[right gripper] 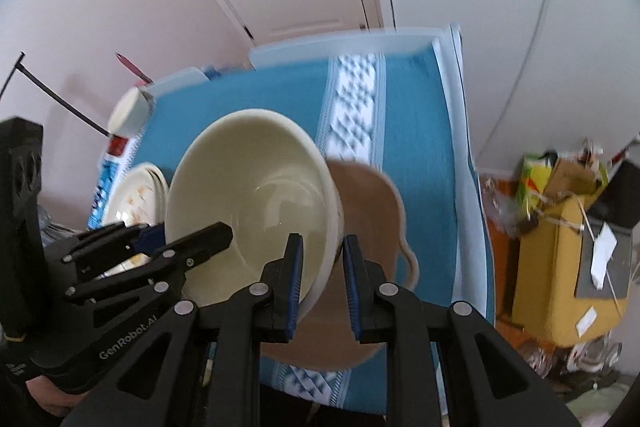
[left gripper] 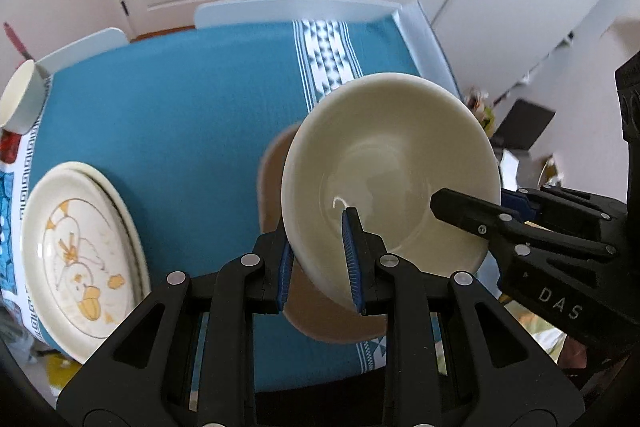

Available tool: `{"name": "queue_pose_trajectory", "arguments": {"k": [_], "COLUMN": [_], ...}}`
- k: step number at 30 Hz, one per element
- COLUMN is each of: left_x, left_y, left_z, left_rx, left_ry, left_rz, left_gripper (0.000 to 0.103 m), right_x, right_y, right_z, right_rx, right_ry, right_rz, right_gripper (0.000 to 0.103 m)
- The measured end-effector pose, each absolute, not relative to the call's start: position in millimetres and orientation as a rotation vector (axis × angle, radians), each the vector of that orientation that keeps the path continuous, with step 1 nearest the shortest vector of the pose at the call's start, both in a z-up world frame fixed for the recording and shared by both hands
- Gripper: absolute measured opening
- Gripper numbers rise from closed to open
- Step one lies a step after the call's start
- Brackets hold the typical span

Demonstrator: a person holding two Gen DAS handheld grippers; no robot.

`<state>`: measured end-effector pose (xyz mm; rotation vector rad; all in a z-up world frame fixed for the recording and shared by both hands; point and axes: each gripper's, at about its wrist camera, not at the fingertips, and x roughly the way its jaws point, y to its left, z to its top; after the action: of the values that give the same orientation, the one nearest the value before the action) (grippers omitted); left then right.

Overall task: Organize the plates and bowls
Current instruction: 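Carry the cream bowl with both grippers and lower it into the taupe dish, then open both grippers and withdraw them from the cream bowl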

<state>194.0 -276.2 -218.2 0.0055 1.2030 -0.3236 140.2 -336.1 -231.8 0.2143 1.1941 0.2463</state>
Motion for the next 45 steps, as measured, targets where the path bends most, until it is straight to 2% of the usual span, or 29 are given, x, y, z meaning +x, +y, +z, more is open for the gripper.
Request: {"name": "queue_pose_trajectory", "arguments": {"k": [14, 32, 45], "left_x": [203.5, 199.3, 196.5], "left_y": [-290.2, -297.3, -293.9], "left_z": [-248.9, -244.8, -225.9], "left_rx": [0.158, 0.244, 0.238], "left_ry": [1.247, 1.225, 1.187], "left_rz": [-0.298, -0.275, -0.274], "left_gripper": [0.020, 0.021, 0.021], "right_x": [145.9, 143.5, 137.6], "right_y": [-339.3, -325.2, -332.4], "right_z": [-256.5, -258.3, -248.4], "right_rx": [0.169, 0.028, 0.095], "right_ry": [1.250, 1.273, 1.264], "right_rz": [0.219, 0.193, 0.193], "right_gripper": [0.019, 0.019, 0.020]}}
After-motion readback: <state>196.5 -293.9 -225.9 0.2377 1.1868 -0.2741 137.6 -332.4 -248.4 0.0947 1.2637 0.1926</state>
